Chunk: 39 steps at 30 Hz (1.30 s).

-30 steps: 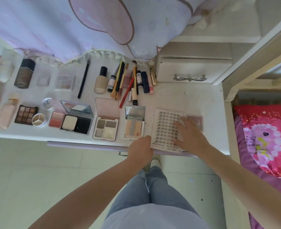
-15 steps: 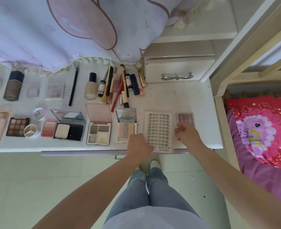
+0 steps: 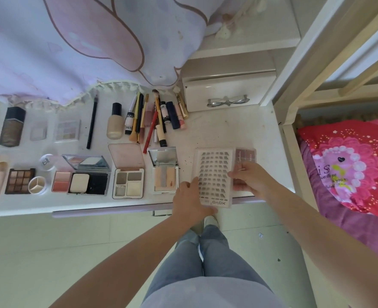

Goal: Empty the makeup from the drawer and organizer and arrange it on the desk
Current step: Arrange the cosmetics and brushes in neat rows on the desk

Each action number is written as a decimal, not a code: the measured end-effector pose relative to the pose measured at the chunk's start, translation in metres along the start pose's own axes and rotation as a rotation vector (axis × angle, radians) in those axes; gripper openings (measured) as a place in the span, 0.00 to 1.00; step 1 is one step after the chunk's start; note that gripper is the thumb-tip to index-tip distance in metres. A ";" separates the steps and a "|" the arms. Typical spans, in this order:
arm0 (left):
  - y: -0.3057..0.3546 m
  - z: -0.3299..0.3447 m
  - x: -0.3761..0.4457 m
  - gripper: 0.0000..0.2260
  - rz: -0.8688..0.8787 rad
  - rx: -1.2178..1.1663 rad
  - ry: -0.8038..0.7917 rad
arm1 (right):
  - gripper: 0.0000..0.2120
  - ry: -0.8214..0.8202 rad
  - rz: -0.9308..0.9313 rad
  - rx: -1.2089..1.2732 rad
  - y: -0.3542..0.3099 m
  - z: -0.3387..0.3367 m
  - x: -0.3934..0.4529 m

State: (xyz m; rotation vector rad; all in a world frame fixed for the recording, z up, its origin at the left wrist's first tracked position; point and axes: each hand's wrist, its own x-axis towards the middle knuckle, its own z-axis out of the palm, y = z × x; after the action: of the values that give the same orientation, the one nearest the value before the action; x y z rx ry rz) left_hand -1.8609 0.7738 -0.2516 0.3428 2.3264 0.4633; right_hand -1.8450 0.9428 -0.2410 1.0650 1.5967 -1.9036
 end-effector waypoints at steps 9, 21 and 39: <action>0.000 -0.035 -0.001 0.23 -0.053 -0.684 -0.095 | 0.10 0.010 -0.199 -0.109 -0.009 -0.023 -0.012; 0.007 -0.104 0.000 0.30 0.186 -0.770 -0.144 | 0.12 -0.307 -0.112 -0.130 -0.053 -0.037 -0.011; 0.008 -0.093 -0.005 0.14 -0.034 -1.108 0.039 | 0.37 -0.290 -0.204 -1.089 -0.062 0.018 -0.032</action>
State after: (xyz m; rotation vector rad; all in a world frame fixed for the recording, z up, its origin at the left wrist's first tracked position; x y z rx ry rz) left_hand -1.9220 0.7582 -0.1832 -0.2477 1.7554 1.6079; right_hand -1.8766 0.9361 -0.1764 0.1549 2.1463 -0.8994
